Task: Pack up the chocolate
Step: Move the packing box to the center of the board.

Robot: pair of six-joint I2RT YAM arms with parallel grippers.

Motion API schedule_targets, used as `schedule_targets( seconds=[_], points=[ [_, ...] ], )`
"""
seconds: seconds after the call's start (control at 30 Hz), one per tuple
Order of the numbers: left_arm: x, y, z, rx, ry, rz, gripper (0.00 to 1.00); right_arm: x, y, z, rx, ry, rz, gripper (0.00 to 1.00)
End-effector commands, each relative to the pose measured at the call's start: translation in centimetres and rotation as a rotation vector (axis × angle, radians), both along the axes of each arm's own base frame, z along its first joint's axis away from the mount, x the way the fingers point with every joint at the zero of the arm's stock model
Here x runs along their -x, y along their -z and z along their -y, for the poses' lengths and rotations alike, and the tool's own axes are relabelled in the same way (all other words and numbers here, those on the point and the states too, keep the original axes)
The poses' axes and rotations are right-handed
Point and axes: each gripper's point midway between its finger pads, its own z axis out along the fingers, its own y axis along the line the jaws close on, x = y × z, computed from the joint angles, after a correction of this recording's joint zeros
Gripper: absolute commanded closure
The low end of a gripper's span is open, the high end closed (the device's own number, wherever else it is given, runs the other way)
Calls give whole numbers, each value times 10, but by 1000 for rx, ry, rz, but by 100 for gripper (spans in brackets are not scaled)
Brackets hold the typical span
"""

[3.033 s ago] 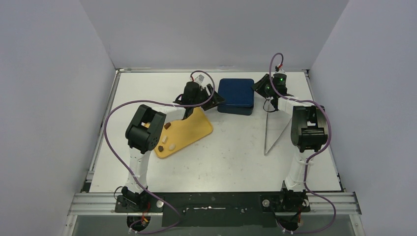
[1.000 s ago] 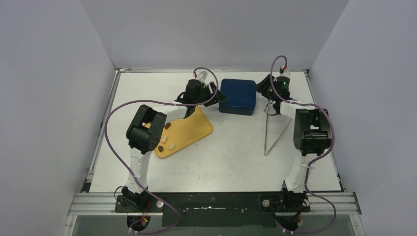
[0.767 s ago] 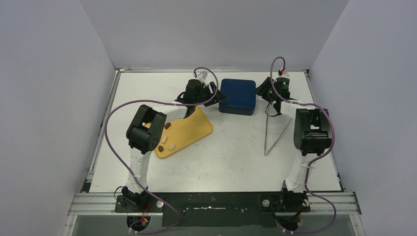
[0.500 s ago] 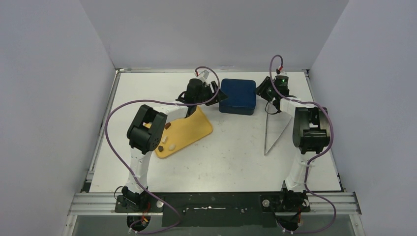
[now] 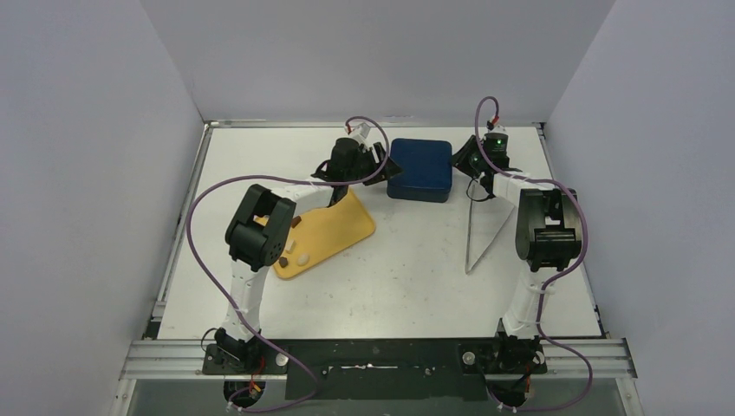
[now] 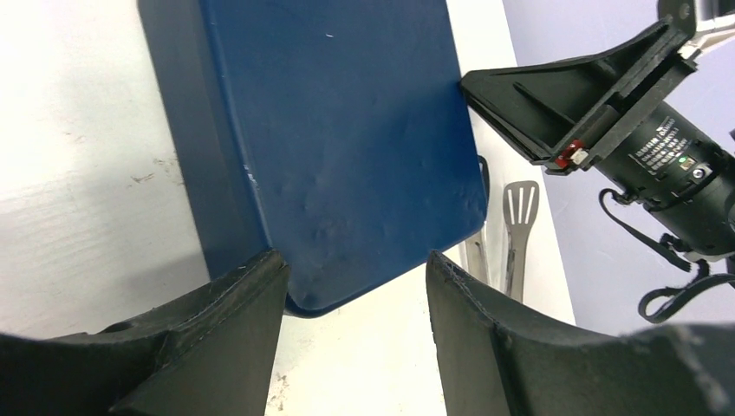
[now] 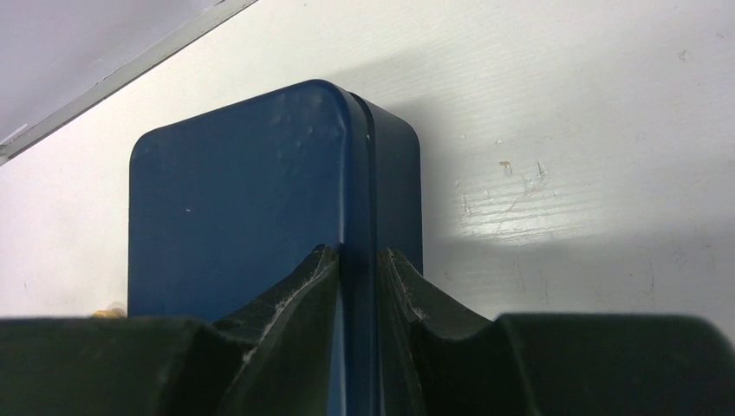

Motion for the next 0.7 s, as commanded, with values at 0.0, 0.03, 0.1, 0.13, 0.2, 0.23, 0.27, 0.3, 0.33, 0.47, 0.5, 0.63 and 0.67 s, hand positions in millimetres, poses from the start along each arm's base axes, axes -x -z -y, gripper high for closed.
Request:
schedule_targets(
  seconds=[0.0,0.03,0.1,0.13,0.2,0.23,0.27,0.3,0.33,0.47,0.5,0.63,0.67],
  points=[
    [-20,-37,-10,-14,-54,91,43,32,74,32,116,82,-221,78],
    [-23,-42,-14,-23,-68,102,43,33,75,33,119,81,-220,78],
    [-28,-52,-19,-66,-83,132,40,34,76,33,121,81,-223,78],
    [-30,-56,-20,-98,-84,144,40,34,75,33,119,81,-218,78],
    [-33,-64,-18,-133,-89,169,40,34,75,32,113,81,-209,78],
    [-34,-65,-17,-136,-92,178,40,33,74,31,108,79,-200,78],
    [-35,-68,-16,-130,-96,191,40,33,74,30,101,77,-198,78],
    [-37,-72,-14,-121,-97,206,42,34,75,29,96,77,-199,78],
    [-39,-74,-12,-110,-97,223,43,34,77,28,91,75,-202,78],
    [-50,-75,6,-55,-51,276,53,36,80,26,76,67,-203,78],
    [-52,-75,11,-48,-38,287,56,36,80,25,75,67,-200,78],
    [-56,-62,34,-58,2,319,63,38,77,27,84,69,-191,79],
    [-54,-57,42,-59,13,324,64,37,76,38,83,94,-191,80]
  ],
)
